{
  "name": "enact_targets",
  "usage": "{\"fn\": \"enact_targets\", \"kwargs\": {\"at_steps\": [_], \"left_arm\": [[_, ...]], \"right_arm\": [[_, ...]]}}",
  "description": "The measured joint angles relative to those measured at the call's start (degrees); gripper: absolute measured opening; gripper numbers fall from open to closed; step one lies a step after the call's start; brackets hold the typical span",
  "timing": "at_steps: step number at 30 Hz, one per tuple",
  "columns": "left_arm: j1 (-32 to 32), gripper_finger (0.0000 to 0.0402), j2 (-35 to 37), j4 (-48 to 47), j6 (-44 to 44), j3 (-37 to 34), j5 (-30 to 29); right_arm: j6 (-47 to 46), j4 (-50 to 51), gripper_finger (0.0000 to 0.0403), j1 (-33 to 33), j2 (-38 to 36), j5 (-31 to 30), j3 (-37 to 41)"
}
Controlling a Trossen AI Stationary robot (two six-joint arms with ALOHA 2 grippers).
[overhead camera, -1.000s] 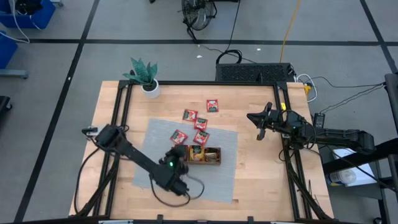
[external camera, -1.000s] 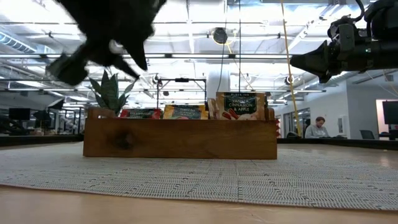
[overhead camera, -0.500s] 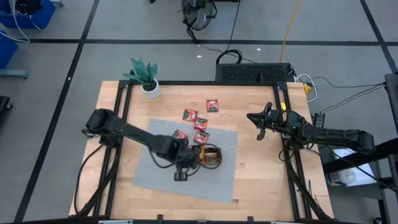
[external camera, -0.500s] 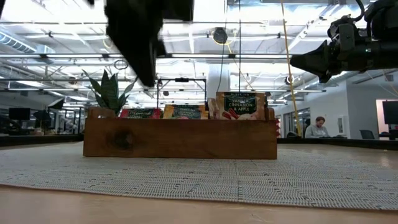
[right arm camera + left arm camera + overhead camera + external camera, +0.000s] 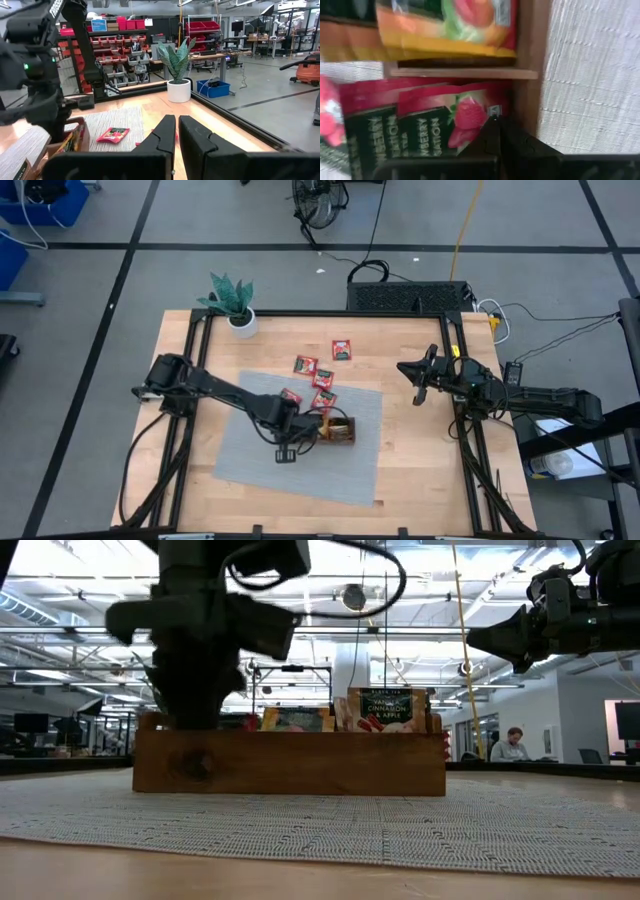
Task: Pick & Place Tea
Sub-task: Put the red tea bag into the left compartment of the wood organizer
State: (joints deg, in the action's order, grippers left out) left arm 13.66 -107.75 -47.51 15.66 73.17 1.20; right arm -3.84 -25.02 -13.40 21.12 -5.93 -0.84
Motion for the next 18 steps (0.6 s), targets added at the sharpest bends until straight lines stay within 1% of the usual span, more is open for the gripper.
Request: {"fn": "enact_targets", "kwargs": {"at_steps": [4,6,13,18], "left_arm": [[-0.17,0.0001,-0.08,2.53,0.91,-2.64,1.78],[-0.15,0.0001,-0.06,3.04,0.96,-3.23,1.2],[1.5,0.0001,-0.08,2.67,1.3,-2.89,-9.84],[2.76,0.0001,-0.1,2.71,2.18,-2.74,-12.61]], "right_arm": [[0.02,0.0,0.0013,0.01,-0.02,-0.02,0.0],[0.01,0.0,0.0013,0.0,0.0,-0.02,0.0],[0.01,0.0,0.0013,0.0,-0.02,-0.02,0.0],[0.01,0.0,0.0013,0.01,-0.02,-0.02,0.0]]}}
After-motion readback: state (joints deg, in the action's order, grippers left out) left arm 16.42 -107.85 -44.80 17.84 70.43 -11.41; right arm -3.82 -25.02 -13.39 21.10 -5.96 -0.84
